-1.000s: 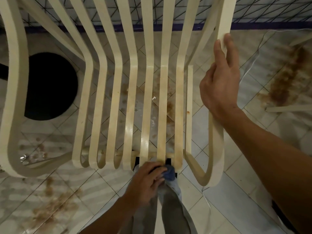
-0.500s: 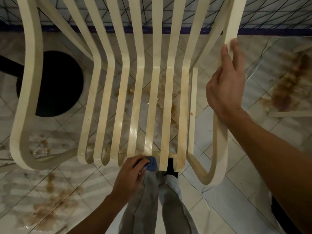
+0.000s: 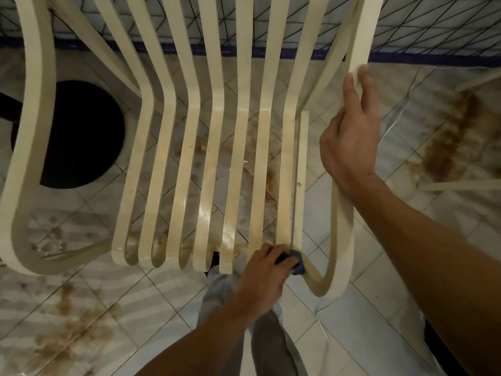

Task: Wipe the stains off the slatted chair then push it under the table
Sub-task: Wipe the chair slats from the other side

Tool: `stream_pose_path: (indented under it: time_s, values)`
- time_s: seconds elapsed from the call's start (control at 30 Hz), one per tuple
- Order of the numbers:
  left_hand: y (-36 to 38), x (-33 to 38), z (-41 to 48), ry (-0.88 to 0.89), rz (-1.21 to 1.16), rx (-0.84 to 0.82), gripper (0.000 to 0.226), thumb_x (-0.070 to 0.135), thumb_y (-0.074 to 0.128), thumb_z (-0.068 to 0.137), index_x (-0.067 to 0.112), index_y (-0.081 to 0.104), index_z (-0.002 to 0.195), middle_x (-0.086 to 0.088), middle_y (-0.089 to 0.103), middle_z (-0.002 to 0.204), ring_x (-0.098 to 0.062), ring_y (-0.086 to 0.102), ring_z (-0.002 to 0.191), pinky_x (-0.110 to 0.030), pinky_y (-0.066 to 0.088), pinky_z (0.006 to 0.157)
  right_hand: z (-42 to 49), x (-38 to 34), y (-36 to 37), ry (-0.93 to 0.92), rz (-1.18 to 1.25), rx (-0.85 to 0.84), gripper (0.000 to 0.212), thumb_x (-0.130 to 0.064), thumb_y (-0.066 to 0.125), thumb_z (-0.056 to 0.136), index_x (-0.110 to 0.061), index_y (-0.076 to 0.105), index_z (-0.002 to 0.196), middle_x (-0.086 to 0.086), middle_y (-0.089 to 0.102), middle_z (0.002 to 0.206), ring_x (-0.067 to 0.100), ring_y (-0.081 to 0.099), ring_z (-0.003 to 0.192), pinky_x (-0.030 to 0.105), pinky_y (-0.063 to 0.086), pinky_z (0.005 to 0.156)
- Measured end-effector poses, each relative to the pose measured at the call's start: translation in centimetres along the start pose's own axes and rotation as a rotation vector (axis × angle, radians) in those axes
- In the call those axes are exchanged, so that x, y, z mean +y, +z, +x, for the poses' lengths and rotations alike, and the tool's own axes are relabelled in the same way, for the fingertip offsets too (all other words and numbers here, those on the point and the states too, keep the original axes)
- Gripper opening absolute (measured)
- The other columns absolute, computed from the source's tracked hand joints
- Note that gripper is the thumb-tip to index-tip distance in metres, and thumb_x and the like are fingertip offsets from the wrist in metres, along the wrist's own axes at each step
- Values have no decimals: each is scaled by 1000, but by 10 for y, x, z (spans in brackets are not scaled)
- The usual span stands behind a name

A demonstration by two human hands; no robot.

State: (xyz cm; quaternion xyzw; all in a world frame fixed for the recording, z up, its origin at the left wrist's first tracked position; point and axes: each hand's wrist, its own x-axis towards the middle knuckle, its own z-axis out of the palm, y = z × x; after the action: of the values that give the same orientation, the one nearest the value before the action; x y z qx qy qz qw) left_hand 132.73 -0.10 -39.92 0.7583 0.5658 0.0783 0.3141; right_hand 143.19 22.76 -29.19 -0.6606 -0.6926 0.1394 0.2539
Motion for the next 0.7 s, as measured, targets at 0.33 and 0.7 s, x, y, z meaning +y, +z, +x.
stream_pose_path:
  time_s: [0.33,0.7]
  values:
    - [-4,-34,-60,-147,-260,-15,36,33,55,92,36,58,127,15,47,132,-5,43,122,-23,39,105,-3,-8,-4,-24,-156,-52,51,-9,39,98,-9,36,149,13,16,161,30,17,149,42,26,119]
    - [-151,-189,39,-423,-173,575,26,0,70,84,1,63,109,-3,60,103,-3,52,92,-7,39,84,-50,-30,91,-64,-11,-806,49,-18,50,96,-17,42,144,7,37,151,30,35,138,45,39,110]
